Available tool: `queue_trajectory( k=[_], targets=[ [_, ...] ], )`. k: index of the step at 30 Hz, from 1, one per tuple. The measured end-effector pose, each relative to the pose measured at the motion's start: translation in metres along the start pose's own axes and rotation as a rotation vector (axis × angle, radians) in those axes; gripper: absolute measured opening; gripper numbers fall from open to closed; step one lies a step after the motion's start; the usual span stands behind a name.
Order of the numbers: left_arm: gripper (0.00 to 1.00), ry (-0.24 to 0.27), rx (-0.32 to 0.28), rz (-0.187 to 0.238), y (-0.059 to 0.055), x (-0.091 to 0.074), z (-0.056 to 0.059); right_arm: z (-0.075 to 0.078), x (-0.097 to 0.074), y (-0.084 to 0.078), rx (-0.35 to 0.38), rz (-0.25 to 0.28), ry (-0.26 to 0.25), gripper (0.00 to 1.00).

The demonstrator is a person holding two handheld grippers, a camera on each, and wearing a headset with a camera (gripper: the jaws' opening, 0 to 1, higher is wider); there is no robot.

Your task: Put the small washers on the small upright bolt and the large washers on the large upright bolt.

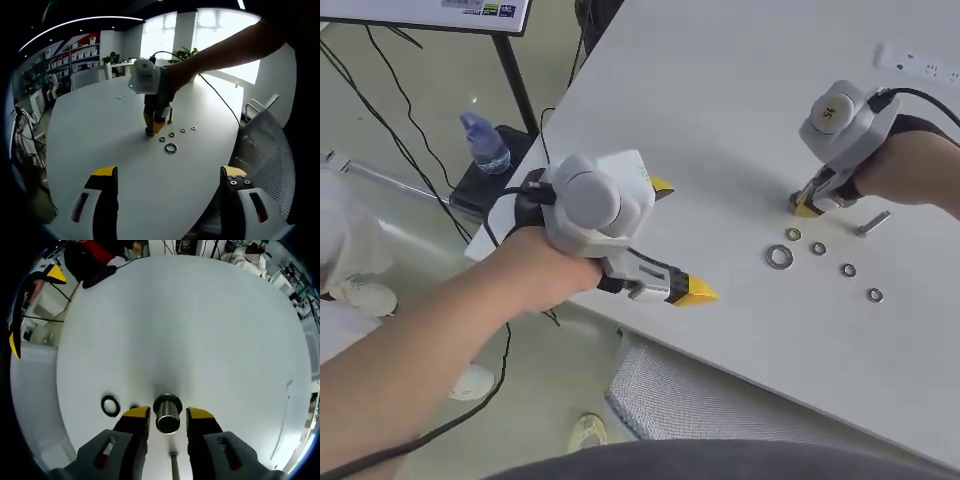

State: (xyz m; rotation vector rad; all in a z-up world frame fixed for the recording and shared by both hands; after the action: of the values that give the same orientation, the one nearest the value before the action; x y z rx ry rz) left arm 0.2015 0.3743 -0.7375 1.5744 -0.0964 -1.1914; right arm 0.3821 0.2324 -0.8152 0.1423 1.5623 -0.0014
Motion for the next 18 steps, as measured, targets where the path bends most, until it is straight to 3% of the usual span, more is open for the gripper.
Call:
queue_trajectory(
  k=[7, 18],
  targets=[
    [0.84, 0.001, 0.003, 0.002, 0.002, 0.000, 0.000, 0.005, -0.001, 0.001, -0.016, 0.022, -0.004, 0.40],
    [0.83, -0.002, 0.016, 0.001, 0.005, -0.001, 0.003, 0.004, -0.022, 0.003, -0.007, 0.063, -0.014, 0.40]
  ],
)
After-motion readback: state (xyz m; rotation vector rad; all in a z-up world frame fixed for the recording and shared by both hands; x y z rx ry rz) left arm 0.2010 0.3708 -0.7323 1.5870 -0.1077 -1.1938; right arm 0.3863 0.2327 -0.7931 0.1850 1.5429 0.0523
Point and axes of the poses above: the centre of the closed fingertips' face, and the gripper's own axes: x roughly forward along the fingers, z roughly to its right, y roughly out of its top, the point moved 5 cm from there along -x, roughly backward along the fingers, and after that the axes turned 5 degrees about -z, right-handed, at the moved point
